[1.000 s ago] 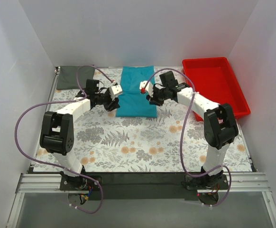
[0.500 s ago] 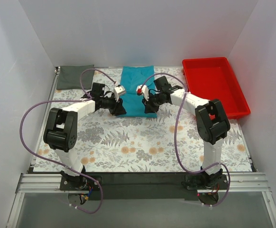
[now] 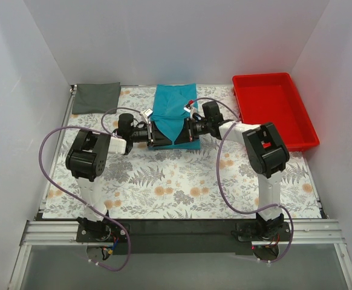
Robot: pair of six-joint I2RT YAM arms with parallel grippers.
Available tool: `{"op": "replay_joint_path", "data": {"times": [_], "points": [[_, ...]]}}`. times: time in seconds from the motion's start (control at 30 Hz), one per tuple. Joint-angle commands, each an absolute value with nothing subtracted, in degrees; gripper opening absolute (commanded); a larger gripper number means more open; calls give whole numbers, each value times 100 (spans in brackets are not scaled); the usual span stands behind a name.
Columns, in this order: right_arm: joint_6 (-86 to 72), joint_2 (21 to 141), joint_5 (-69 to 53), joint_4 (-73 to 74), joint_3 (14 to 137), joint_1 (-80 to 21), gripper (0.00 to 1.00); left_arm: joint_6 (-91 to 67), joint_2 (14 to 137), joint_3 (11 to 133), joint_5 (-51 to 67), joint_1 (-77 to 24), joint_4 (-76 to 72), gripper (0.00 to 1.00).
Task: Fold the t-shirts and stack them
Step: Fold the tshirt
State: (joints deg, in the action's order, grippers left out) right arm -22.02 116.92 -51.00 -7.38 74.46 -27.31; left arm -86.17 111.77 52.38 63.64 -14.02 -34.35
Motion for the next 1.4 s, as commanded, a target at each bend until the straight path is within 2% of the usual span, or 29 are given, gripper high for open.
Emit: {"op": "replay_joint_path", "data": {"times": [0.0,0.17,0.2,0.27,0.3,0.37,0.4,0.47,0.5,0.57,0.6,0.7,1.17,1.37], "points": [[-3374,11882,-5423,-1784,7278,-2655,1,-9826,11381,5185,6390,-1380,-4456,20],[-3489,12243,-5370,-1995,7093,-2532,1,-9896,11970,5247,6153,-1231,-4456,21],[-3489,12321,-5379,-2004,7058,-2462,4,-9896,12049,5282,6118,-1196,-4413,23],[-3480,12392,-5344,-2004,6996,-2391,13,-9975,12277,5352,6108,-1064,-4456,33],[-3463,12401,-5335,-2004,6979,-2330,23,-9984,12322,5370,6143,-1037,-4500,38],[-3419,12384,-5309,-2004,6926,-2285,32,-9932,12401,5405,6179,-1020,-4483,45],[-3419,12366,-5300,-2013,6900,-2276,43,-9914,12419,5414,6187,-1020,-4439,47],[-3471,12366,-5309,-2021,6891,-2285,53,-9940,12454,5388,6126,-1011,-4412,53],[-3515,12358,-5256,-2021,6865,-2276,67,-9862,12445,5353,6004,-1002,-4264,57],[-3620,12349,-5177,-2021,6786,-2241,79,-9826,12428,5291,5933,-950,-4166,59],[-3621,12340,-5151,-2021,6733,-2189,89,-9957,12402,5152,5933,-932,-4236,60],[-3551,12261,-4966,-2004,6479,-2049,92,-9967,12323,5036,5976,-862,-4184,61],[-3674,11857,-5290,-1995,6056,-1828,93,-10511,11858,4316,6811,-422,-5360,62],[-3419,11312,-5686,-1969,6407,-1828,94,-10064,11444,4596,6917,-422,-4765,62]]}}
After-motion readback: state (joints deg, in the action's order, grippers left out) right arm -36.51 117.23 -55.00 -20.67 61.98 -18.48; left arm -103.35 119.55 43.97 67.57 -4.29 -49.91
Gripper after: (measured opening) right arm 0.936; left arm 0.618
